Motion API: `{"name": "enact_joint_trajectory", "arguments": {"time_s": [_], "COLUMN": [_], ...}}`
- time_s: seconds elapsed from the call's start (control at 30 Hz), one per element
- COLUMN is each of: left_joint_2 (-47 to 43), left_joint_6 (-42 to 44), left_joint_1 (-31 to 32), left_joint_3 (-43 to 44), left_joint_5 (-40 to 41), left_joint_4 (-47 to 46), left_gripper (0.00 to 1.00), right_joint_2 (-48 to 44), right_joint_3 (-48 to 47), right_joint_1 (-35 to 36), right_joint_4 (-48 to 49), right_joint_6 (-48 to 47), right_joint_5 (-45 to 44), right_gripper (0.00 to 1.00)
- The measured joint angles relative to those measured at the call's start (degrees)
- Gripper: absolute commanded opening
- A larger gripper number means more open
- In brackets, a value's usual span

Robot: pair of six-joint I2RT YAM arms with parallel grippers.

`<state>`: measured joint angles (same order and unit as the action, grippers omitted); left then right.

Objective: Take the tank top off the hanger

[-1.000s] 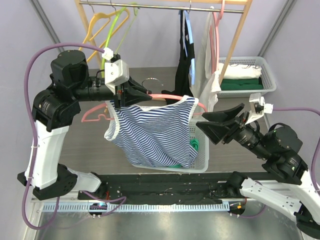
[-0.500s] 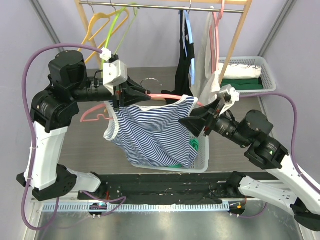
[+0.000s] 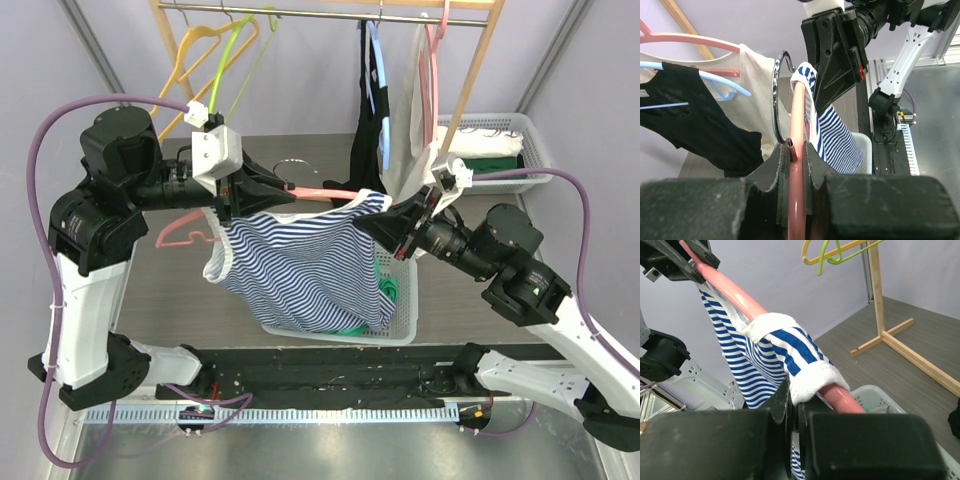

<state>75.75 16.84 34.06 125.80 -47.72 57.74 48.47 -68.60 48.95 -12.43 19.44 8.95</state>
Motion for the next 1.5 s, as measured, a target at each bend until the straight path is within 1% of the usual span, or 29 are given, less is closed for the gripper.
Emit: {"name": "enact_joint_trajectory", "arguments": {"time_s": [0.17,0.27,0.33,0.47,0.57,0.73,0.9,1.1,1.33,1.5], "left_joint_2": [0.00,0.00,0.00,0.17,0.66,1.40,1.90,1.97,1.97,2.34], "left_joint_6": [0.74,1.84,2.21,2.78,2.82,2.89,2.89,2.40,1.46,1.16], "left_joint_1": [0.00,0.00,0.00,0.09,0.17,0.20,0.13,-0.04,-0.90,-1.25], "left_joint_3": [-0.52,-0.87,-0.96,-0.94,-0.94,-0.94,-0.66,-0.59,1.03,5.49], "left_joint_5": [0.02,0.15,0.17,0.13,0.13,0.26,1.40,1.40,1.40,1.01], "left_joint_4": [0.33,0.48,0.68,0.87,0.92,1.25,1.88,1.79,2.08,2.75], "left_gripper": [0.00,0.00,0.00,0.00,0.00,0.00,0.00,0.00,0.00,0.00], "right_joint_2": [-1.03,-4.13,-7.37,-15.74,-18.25,-16.17,-13.22,-11.96,-8.24,-8.55], "right_joint_3": [-0.09,0.31,1.53,7.48,11.15,13.40,13.16,11.26,9.03,9.40], "right_joint_1": [0.00,0.00,0.02,0.07,0.07,0.11,0.52,0.76,0.85,0.85], "right_joint_4": [0.37,0.07,0.44,1.16,1.49,-1.66,-5.44,-9.92,-13.29,-14.49], "right_joint_6": [-0.02,-0.11,-0.09,-0.04,0.46,2.10,4.13,5.01,6.93,9.22], "right_joint_5": [-0.20,-2.38,-5.05,-12.52,-18.58,-26.01,-31.39,-36.52,-37.97,-36.59], "right_gripper": [0.01,0.01,0.01,0.01,0.01,0.01,0.01,0.01,0.01,0.01]}}
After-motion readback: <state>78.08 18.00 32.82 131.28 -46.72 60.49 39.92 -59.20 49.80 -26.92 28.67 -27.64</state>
